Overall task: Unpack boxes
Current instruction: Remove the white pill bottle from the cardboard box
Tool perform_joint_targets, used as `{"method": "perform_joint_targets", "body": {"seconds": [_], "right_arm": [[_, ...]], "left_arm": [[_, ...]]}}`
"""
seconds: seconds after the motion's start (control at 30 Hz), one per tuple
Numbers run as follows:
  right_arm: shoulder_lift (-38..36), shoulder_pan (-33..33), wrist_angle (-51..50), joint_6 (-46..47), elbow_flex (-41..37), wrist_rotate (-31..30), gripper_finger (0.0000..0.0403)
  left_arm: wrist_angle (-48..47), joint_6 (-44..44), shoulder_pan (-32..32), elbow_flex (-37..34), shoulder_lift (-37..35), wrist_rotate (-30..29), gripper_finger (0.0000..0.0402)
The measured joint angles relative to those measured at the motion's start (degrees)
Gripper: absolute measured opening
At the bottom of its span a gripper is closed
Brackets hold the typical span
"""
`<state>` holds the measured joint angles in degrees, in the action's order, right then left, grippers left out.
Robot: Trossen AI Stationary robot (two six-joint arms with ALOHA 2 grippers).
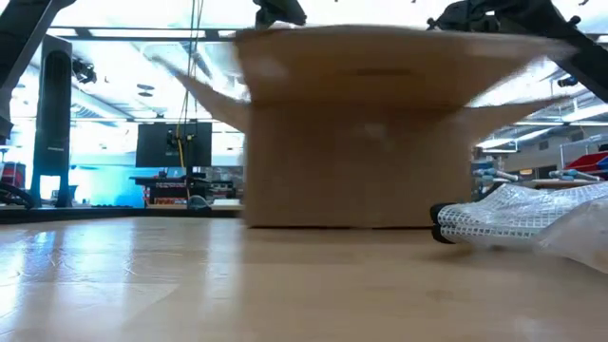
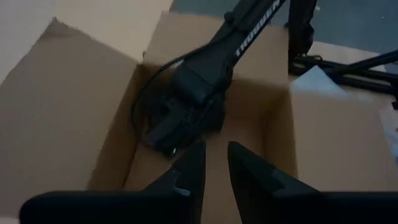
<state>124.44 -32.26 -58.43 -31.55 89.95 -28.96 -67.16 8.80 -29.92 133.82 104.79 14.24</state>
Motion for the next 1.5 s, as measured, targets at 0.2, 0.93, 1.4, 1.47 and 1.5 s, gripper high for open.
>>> {"method": "perform_joint_targets", "body": {"seconds": [0.2, 0.93, 1.4, 1.47, 1.5], "right_arm": [[0.55, 0.87, 8.60, 4.71, 8.94, 7.66, 0.0291], [0.03, 1.13, 2.18, -16.15, 9.27, 17.69, 0.0291], [-0.15, 1.08, 4.89, -15.59, 3.15, 14.23, 0.0240], [0.22, 1.02, 5.41, -12.13, 5.76, 17.30, 0.0216], [0.46, 1.02, 7.44, -9.89, 7.24, 18.94, 0.0203]], "left_arm": [[2.31, 0.01, 0.03, 0.00, 0.00, 0.00, 0.0078], [1.71, 0.19, 0.03, 0.00, 0.00, 0.00, 0.0078], [1.66, 1.17, 0.05, 0.00, 0.00, 0.00, 0.0078], [1.71, 1.45, 0.05, 0.00, 0.00, 0.00, 0.0078], [1.74, 1.46, 0.05, 0.00, 0.00, 0.00, 0.0078]]}}
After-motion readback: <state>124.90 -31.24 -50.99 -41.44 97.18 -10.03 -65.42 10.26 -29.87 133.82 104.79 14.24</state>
